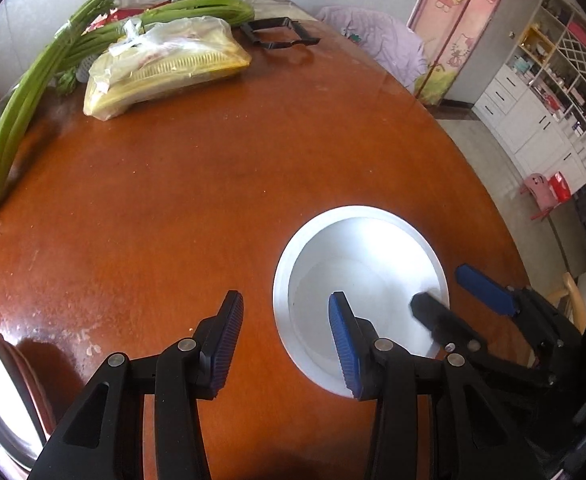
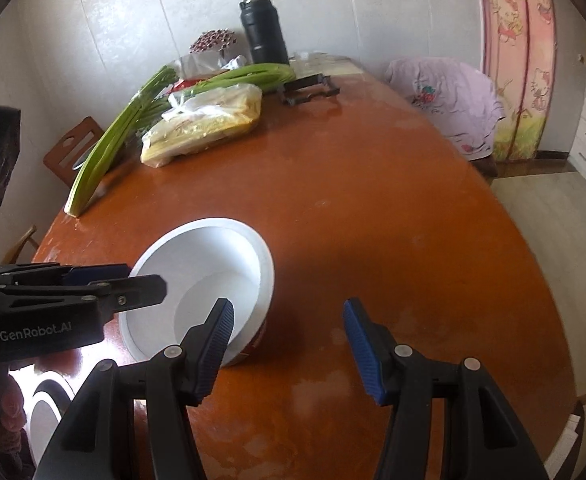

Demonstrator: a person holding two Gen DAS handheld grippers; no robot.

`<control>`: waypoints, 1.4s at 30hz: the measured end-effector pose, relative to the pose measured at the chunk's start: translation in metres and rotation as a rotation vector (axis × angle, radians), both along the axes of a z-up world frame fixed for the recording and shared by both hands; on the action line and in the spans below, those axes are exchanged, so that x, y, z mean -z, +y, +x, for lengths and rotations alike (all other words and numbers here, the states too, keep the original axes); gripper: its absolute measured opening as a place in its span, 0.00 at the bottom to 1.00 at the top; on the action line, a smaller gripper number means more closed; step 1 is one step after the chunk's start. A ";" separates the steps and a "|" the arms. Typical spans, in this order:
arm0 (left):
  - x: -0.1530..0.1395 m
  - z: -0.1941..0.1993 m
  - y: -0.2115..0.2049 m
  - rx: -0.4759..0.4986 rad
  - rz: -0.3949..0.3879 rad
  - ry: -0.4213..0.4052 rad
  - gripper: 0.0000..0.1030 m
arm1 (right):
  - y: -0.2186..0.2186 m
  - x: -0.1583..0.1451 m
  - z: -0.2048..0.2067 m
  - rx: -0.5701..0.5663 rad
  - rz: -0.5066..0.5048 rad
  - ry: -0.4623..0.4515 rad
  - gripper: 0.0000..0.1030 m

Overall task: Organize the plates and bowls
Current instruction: 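Move the left tool to the red-printed noodle bowl and grasp its rim, then lift the noodle bowl over the steel basin with the left tool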

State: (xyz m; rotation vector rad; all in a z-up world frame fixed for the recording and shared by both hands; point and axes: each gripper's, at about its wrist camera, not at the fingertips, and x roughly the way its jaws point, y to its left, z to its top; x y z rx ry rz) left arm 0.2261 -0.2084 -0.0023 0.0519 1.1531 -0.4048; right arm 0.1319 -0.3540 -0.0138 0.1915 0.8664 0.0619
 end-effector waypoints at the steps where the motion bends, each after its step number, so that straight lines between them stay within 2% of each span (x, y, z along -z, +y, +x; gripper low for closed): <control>1: 0.000 0.001 0.000 -0.002 -0.001 -0.001 0.44 | 0.003 0.001 0.002 -0.012 -0.003 0.003 0.55; 9: 0.008 0.004 -0.007 0.022 -0.012 0.024 0.43 | 0.024 0.007 0.006 -0.088 0.007 0.011 0.51; 12: 0.012 0.004 -0.011 0.041 -0.018 0.042 0.38 | 0.031 0.007 0.005 -0.117 0.018 0.010 0.51; 14: 0.015 0.005 -0.012 0.047 -0.023 0.058 0.29 | 0.035 0.006 0.005 -0.119 0.010 0.013 0.49; 22: 0.009 0.000 -0.010 0.052 -0.039 0.041 0.28 | 0.038 0.002 0.001 -0.115 0.007 0.003 0.49; 42: -0.033 -0.040 0.024 0.039 -0.084 -0.054 0.29 | 0.062 -0.037 -0.028 -0.136 -0.015 -0.075 0.50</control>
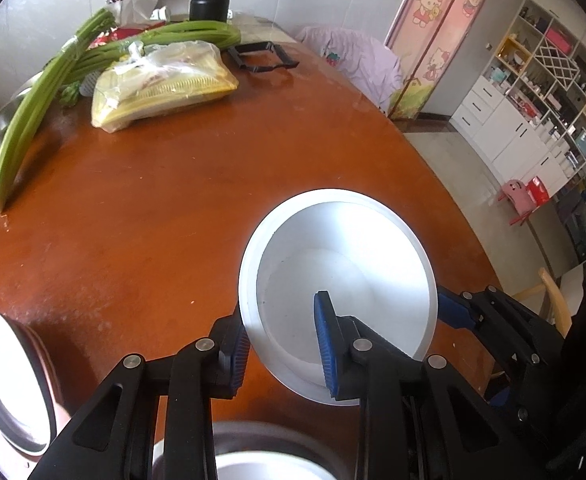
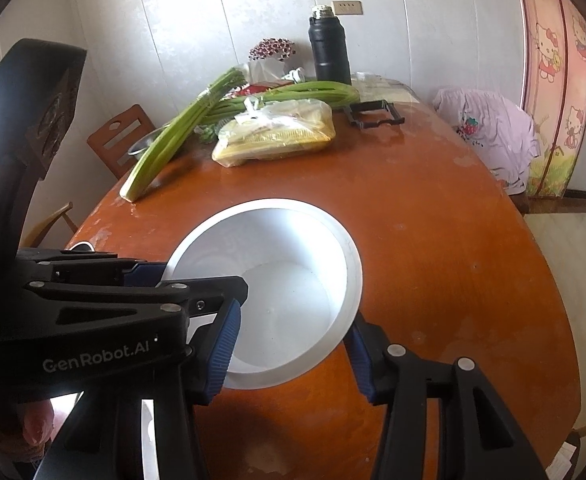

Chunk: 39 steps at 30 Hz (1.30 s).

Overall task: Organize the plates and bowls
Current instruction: 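Lift the noodle bowl over the steel basin with the left tool, then lower the noodle bowl into the white bowl inside the basin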

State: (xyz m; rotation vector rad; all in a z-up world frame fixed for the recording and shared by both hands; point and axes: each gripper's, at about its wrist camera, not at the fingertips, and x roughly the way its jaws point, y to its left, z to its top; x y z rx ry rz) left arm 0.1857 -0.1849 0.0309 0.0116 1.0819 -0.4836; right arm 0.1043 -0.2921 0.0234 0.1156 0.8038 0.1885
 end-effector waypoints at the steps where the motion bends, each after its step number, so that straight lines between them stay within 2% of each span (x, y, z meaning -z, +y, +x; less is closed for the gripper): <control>1: -0.002 -0.003 0.003 -0.002 -0.003 -0.006 0.29 | 0.002 -0.002 -0.002 -0.003 -0.002 -0.004 0.50; 21: -0.039 -0.062 0.068 -0.079 -0.048 -0.100 0.29 | 0.061 -0.040 -0.047 -0.089 -0.037 -0.091 0.50; 32: -0.051 -0.098 0.090 -0.111 -0.051 -0.142 0.29 | 0.080 -0.048 -0.067 -0.139 -0.028 -0.113 0.50; 39: -0.047 -0.112 0.097 -0.126 -0.052 -0.136 0.29 | 0.087 -0.046 -0.078 -0.167 -0.021 -0.100 0.50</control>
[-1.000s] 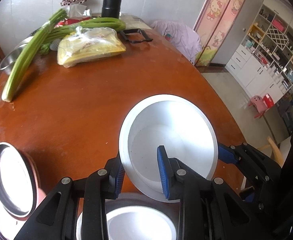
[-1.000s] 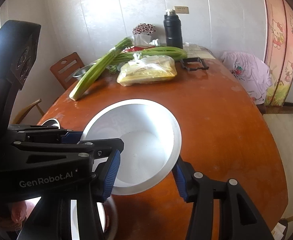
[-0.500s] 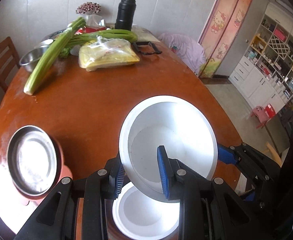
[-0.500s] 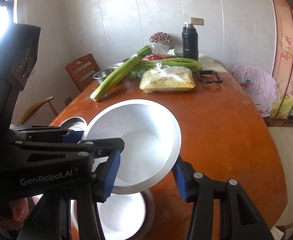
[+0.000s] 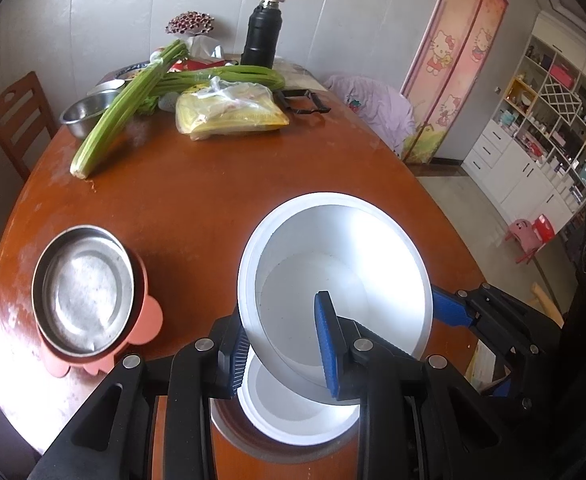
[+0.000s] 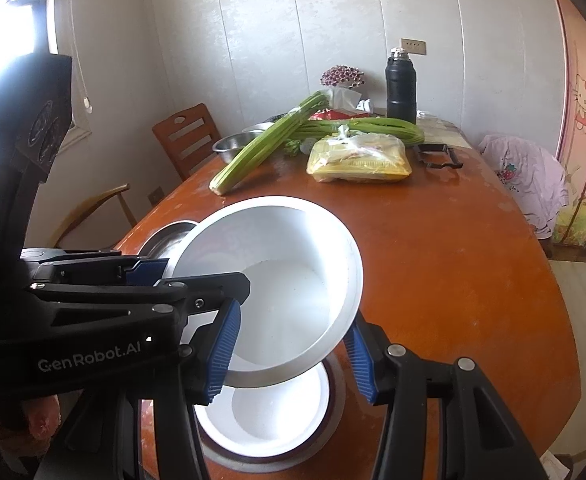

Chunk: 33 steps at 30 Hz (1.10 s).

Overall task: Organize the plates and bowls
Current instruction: 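Lower the noodle bowl into the white bowl inside the basin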

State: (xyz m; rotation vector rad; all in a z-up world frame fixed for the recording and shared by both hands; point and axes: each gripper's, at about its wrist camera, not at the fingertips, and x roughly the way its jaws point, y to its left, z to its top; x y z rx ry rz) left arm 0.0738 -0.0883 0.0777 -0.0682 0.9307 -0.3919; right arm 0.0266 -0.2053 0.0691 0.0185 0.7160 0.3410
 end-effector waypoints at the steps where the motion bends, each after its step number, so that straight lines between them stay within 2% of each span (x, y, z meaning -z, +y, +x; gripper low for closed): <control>1: 0.001 -0.002 0.001 -0.002 -0.002 0.003 0.29 | 0.001 0.001 -0.002 -0.004 0.000 0.003 0.50; 16: 0.027 -0.026 0.009 -0.013 0.005 0.059 0.29 | 0.011 0.023 -0.026 -0.057 -0.032 0.057 0.50; 33: 0.049 -0.031 0.007 -0.019 0.024 0.103 0.29 | 0.015 0.042 -0.031 -0.074 -0.061 0.109 0.50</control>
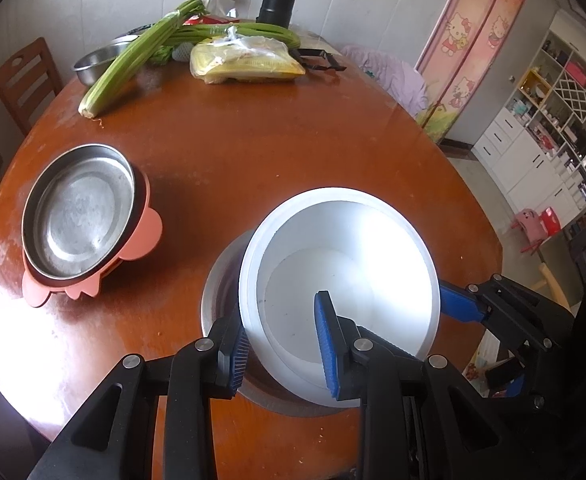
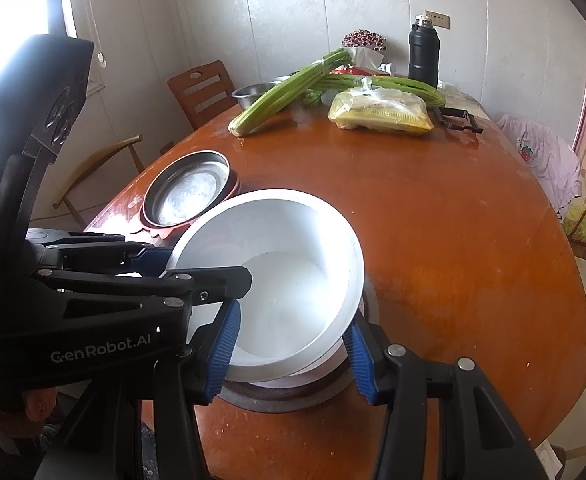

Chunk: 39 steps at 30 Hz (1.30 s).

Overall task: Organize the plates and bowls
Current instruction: 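Lower the noodle bowl into the white bowl inside the basin, then open the left tool to release the noodle bowl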

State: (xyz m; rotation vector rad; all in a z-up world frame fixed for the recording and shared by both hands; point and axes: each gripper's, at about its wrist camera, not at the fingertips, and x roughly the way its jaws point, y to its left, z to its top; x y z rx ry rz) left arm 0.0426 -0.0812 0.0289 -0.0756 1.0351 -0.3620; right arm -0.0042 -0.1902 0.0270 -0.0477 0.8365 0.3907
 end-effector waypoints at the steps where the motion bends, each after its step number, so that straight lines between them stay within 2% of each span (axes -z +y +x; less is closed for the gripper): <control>1: 0.001 0.000 0.000 -0.002 -0.001 0.003 0.29 | 0.000 0.001 0.000 -0.001 -0.002 0.000 0.50; 20: 0.014 0.001 -0.003 -0.007 0.017 0.022 0.29 | 0.000 0.014 0.000 -0.005 -0.006 0.023 0.50; 39: 0.016 -0.005 -0.005 -0.004 0.061 -0.011 0.29 | 0.005 0.017 -0.003 0.002 -0.053 0.006 0.50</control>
